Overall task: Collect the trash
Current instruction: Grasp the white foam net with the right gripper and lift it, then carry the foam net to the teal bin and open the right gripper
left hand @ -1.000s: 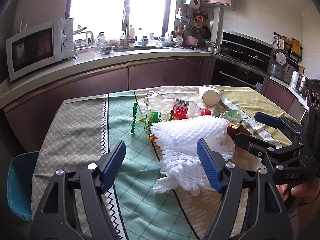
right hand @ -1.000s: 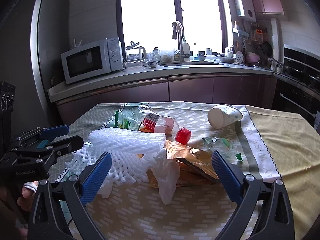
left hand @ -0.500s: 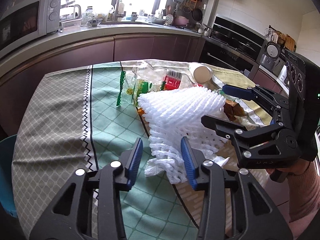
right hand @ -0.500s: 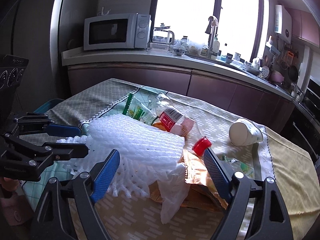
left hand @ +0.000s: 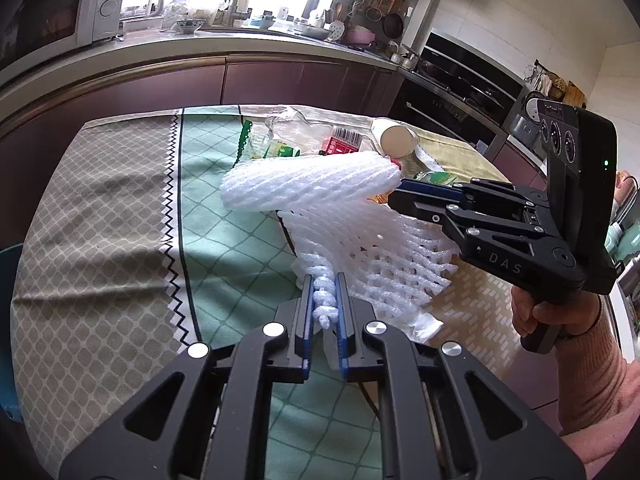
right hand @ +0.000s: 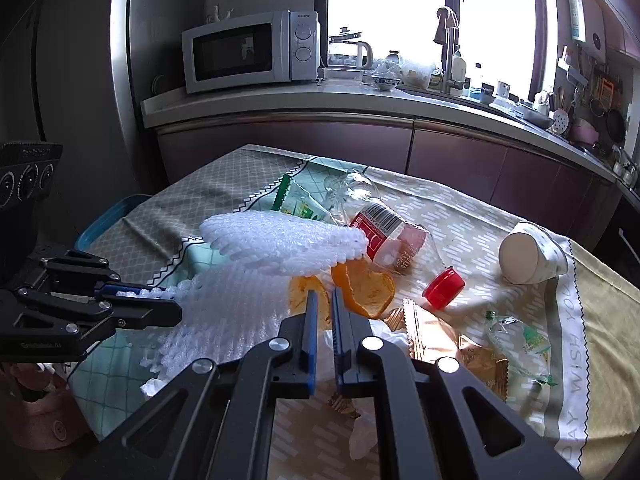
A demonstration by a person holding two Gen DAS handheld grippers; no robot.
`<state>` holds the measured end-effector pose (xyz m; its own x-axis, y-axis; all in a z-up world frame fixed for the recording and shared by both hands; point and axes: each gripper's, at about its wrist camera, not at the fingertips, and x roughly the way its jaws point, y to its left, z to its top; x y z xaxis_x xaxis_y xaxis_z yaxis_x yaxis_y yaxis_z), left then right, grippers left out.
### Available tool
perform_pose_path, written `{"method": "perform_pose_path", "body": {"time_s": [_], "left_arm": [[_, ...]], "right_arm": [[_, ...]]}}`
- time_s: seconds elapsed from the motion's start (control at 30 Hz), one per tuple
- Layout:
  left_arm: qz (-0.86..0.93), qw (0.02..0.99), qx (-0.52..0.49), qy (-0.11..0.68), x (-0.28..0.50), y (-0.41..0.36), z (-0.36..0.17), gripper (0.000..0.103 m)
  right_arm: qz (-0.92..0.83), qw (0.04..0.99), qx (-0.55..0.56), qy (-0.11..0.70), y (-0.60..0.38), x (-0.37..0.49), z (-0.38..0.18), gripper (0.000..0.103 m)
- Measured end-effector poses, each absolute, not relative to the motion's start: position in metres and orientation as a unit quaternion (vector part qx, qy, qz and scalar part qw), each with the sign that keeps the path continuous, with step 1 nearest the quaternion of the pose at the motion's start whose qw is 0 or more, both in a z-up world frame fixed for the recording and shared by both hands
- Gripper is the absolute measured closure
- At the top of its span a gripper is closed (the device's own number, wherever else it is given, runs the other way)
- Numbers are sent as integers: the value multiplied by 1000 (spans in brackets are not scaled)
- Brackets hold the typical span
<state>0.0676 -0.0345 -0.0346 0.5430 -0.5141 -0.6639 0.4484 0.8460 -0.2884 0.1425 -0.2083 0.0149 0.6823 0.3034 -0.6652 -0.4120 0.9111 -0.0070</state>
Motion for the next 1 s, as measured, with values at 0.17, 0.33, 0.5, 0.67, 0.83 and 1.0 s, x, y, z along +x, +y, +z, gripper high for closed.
{"method": "perform_pose_path", "body": {"time_s": [0.17, 0.33, 0.5, 0.67, 0.83, 1.0], "left_arm": [[-270, 880, -59, 388, 64, -13, -31, 94], [-256, 883, -69, 387, 56, 7, -29, 94], [-251, 887, -65, 383, 49, 19, -27, 94], [-242, 888, -59, 387, 49, 30, -30, 94], [-232, 889, -63, 389, 46, 43, -35, 94], [-224, 890, -71, 389, 44, 53, -38, 94]], "right_arm": [[186, 914, -138, 334, -193, 138, 20, 44], [201, 909, -145, 335, -180, 146, 21, 44], [216, 903, -179, 325, -157, 147, 20, 44], [251, 890, -211, 316, -130, 147, 19, 46], [288, 872, -233, 319, -105, 150, 15, 66], [307, 860, -248, 324, -88, 151, 10, 87]]}}
